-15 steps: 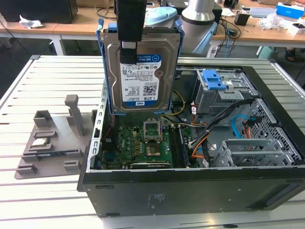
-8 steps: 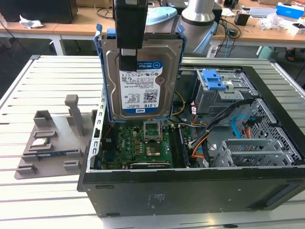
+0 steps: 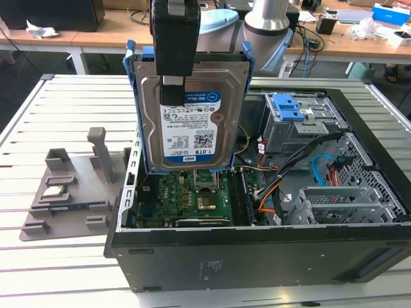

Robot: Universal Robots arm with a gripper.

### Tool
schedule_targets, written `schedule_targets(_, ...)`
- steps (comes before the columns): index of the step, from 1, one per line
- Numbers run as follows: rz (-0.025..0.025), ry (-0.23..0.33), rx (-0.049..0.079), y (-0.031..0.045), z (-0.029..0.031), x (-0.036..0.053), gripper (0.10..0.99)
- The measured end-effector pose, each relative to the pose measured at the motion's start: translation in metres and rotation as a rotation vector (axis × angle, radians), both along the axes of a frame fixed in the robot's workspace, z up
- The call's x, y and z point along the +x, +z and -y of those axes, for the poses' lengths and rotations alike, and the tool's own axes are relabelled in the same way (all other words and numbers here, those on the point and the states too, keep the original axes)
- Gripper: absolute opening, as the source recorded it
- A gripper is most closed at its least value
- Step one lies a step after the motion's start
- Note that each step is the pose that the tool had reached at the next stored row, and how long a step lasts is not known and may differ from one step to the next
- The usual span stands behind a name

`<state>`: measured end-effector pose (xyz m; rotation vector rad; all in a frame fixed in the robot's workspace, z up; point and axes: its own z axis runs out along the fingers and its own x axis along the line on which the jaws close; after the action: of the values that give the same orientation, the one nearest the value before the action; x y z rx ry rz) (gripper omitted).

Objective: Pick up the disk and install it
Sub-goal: 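Pick up the disk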

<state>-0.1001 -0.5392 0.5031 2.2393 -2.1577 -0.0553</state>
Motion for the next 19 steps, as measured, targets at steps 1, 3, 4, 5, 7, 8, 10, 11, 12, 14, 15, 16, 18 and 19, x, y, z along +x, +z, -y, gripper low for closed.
schedule_targets(1,0.0,0.0,0.0,-0.0001,0.0036,-0.0001,0.365)
schedule_targets(3,0.0,0.0,0.0,-0.0001,0.0042,-0.0001,0.365)
schedule_targets(4,0.0,0.0,0.0,0.0,0.0044,0.0,0.365)
schedule_targets(5,0.0,0.0,0.0,0.0,0.0044,0.0,0.365)
schedule_targets(7,0.0,0.0,0.0,0.0,0.0045,0.0008,0.365)
schedule_targets(8,0.0,0.0,0.0,0.0,0.0045,0.0015,0.365)
schedule_targets(10,0.0,0.0,0.0,0.0,0.0045,0.0045,0.365)
schedule_targets(11,0.0,0.0,0.0,0.0,0.0044,0.0059,0.365)
schedule_targets(12,0.0,0.0,0.0,0.0,0.0044,0.0084,0.365)
schedule_targets(14,0.0,0.0,0.0,0.0,0.0045,0.0141,0.365)
schedule_targets(15,0.0,0.0,0.0,-0.0001,0.0045,0.0159,0.365)
schedule_targets(16,0.0,0.0,0.0,0.0,0.0045,0.0179,0.365)
schedule_targets(18,0.0,0.0,0.0,-0.0001,0.0045,0.0258,0.365)
schedule_targets(19,0.0,0.0,0.0,0.0,0.0045,0.0288,0.365)
